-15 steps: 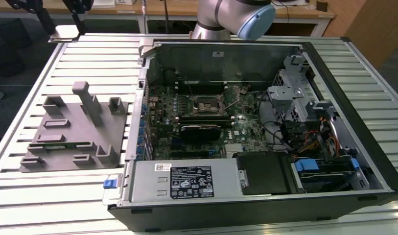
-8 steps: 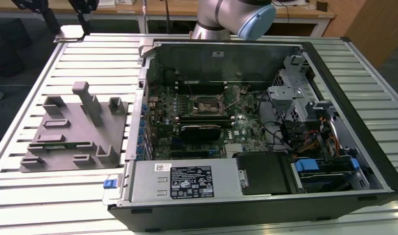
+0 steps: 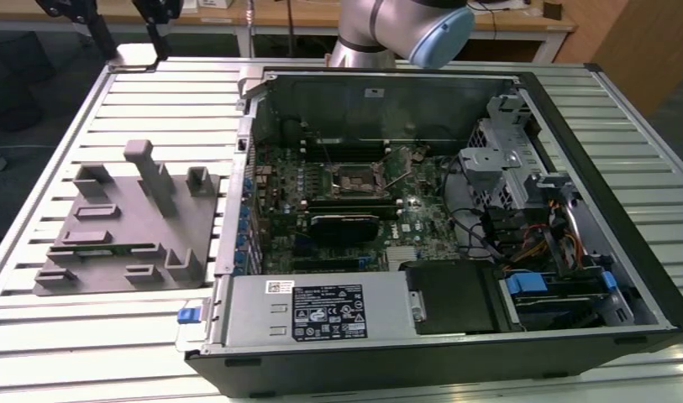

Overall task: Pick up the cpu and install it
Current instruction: 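Pick up the cpu and move it towards the insertion slot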

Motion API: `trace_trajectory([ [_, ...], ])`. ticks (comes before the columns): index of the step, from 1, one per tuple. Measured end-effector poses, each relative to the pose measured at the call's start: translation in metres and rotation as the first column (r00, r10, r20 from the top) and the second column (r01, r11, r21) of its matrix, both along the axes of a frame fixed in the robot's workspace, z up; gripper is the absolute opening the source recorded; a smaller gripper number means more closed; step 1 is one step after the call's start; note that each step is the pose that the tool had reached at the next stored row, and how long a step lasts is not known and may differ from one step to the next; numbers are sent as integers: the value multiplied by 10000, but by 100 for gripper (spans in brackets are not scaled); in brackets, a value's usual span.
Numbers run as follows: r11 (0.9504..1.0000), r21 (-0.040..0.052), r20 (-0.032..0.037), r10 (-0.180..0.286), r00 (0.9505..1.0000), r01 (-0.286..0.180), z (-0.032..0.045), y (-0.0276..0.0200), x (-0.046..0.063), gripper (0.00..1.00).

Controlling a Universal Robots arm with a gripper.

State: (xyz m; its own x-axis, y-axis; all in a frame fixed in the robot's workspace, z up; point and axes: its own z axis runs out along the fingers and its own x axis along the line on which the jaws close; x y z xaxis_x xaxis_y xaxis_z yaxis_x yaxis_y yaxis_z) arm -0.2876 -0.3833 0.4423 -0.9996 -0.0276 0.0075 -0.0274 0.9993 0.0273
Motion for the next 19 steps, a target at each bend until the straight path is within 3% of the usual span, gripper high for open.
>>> trace_trajectory([
  [12,10000,0,-1,0,10000,0,-61,0,177,54],
  [19,10000,0,0,0,10000,0,-156,0,490,54],
])
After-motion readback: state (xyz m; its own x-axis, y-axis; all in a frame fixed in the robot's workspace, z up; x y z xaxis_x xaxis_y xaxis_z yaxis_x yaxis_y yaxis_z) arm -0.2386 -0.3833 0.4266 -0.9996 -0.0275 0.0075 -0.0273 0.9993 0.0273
